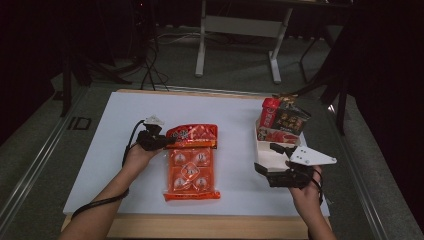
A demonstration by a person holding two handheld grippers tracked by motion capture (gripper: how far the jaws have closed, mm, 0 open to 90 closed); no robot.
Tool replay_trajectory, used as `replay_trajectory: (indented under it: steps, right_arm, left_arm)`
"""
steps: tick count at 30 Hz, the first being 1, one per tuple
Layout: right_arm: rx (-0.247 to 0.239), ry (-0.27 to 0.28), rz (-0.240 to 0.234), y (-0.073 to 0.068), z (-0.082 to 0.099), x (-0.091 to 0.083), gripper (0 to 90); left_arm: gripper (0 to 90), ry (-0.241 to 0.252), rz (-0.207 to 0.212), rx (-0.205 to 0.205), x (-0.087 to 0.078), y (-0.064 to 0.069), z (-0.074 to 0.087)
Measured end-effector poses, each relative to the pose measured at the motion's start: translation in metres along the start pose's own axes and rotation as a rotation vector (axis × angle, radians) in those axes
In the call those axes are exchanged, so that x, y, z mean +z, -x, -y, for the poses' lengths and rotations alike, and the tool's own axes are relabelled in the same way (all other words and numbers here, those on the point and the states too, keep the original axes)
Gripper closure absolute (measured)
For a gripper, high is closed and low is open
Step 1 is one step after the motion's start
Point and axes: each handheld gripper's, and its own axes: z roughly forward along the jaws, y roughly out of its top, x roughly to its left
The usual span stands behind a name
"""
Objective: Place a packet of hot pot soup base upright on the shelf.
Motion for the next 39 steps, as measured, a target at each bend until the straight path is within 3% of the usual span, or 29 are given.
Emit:
replay_trajectory:
  steps: [3, 7, 22, 25, 27, 29, 31, 35, 36, 38, 39]
  right_arm:
    - [0.041, -0.013, -0.009, 0.002, 0.0, -0.001, 13.5]
    - [0.054, -0.023, -0.005, 0.003, 0.002, 0.001, 12.9]
    - [0.047, -0.023, -0.039, -0.007, -0.005, 0.007, 10.9]
    - [0.051, -0.026, -0.035, -0.008, -0.007, 0.008, 10.7]
    - [0.041, -0.025, -0.002, -0.011, -0.009, 0.01, 10.7]
    - [0.038, -0.02, -0.044, -0.012, -0.01, 0.011, 10.4]
    - [0.033, -0.026, -0.027, -0.014, -0.012, 0.014, 10.4]
    - [0.041, -0.036, -0.069, -0.014, -0.014, 0.022, 10.3]
    - [0.039, -0.035, -0.054, -0.014, -0.015, 0.025, 10.2]
    - [0.048, -0.036, -0.08, -0.013, -0.017, 0.03, 9.8]
    - [0.047, -0.038, -0.067, -0.013, -0.018, 0.033, 9.9]
  left_arm:
    - [89.1, 0.01, 0.007, -0.002, -0.004, 0.002, -0.002]
    - [89.2, 0.024, 0.015, 0.004, -0.007, 0.004, -0.004]
    - [89.2, 0.086, 0.038, 0.053, -0.03, 0.023, -0.015]
    - [89.2, 0.103, 0.047, 0.062, -0.035, 0.028, -0.017]
    - [89.2, 0.107, 0.051, 0.072, -0.038, 0.031, -0.018]
    - [89.3, 0.111, 0.054, 0.085, -0.042, 0.035, -0.019]
    - [89.3, 0.113, 0.063, 0.095, -0.046, 0.037, -0.021]
    - [89.3, 0.122, 0.075, 0.119, -0.052, 0.043, -0.024]
    - [89.3, 0.128, 0.078, 0.121, -0.053, 0.045, -0.024]
    - [89.3, 0.135, 0.084, 0.13, -0.056, 0.048, -0.023]
    - [89.3, 0.142, 0.089, 0.132, -0.058, 0.049, -0.023]
